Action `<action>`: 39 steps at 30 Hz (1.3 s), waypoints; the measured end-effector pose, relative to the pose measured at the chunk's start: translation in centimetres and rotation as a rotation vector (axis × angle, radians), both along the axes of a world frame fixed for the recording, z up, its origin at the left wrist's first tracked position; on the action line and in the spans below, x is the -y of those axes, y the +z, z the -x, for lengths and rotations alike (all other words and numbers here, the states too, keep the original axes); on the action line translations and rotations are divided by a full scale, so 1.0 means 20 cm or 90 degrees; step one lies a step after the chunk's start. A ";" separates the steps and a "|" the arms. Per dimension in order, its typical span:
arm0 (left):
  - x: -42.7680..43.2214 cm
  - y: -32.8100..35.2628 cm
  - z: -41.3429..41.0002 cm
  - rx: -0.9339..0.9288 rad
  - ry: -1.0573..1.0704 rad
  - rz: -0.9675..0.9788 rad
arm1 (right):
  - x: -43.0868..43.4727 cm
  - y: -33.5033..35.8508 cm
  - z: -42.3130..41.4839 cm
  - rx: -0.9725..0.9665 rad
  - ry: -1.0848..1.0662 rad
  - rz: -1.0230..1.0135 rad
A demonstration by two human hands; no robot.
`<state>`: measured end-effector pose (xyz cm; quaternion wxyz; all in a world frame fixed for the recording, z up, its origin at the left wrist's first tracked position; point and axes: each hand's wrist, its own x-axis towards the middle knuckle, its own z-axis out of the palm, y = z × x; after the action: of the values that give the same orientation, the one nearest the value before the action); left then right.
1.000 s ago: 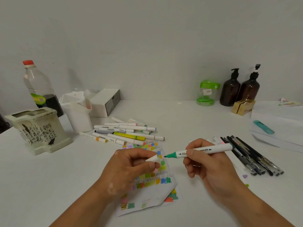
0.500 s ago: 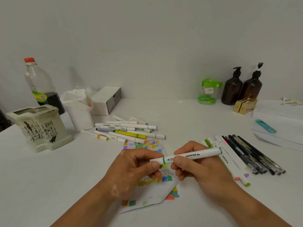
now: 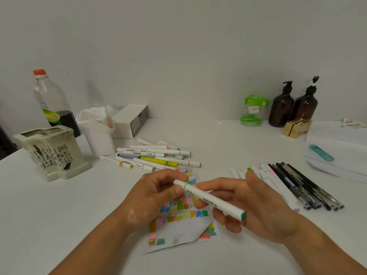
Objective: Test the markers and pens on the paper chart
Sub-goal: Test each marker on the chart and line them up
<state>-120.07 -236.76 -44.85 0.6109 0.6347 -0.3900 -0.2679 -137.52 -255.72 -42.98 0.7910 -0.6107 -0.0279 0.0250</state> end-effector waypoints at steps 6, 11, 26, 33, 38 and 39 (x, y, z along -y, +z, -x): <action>0.03 -0.03 0.02 0.034 -0.001 -0.025 | -0.09 -0.02 -0.03 -0.114 -0.173 0.447; 0.01 -0.06 -0.07 0.259 0.315 -0.138 | 0.01 -0.04 -0.03 -0.185 -0.485 0.841; 0.03 -0.11 -0.21 0.568 0.385 -0.363 | 0.06 -0.14 -0.03 -0.247 -0.553 0.932; 0.03 -0.14 -0.24 0.602 0.382 -0.451 | 0.04 -0.12 -0.04 -0.222 -0.545 0.906; 0.06 -0.15 -0.22 0.626 0.372 -0.420 | 0.02 -0.11 -0.05 -0.198 -0.548 0.906; 0.05 -0.15 -0.22 0.632 0.367 -0.409 | 0.02 -0.11 -0.05 -0.192 -0.551 0.906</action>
<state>-115.75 -237.86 -47.86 0.1862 0.9128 -0.3403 0.1280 -136.51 -256.14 -45.20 0.1528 -0.9102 0.3366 -0.1870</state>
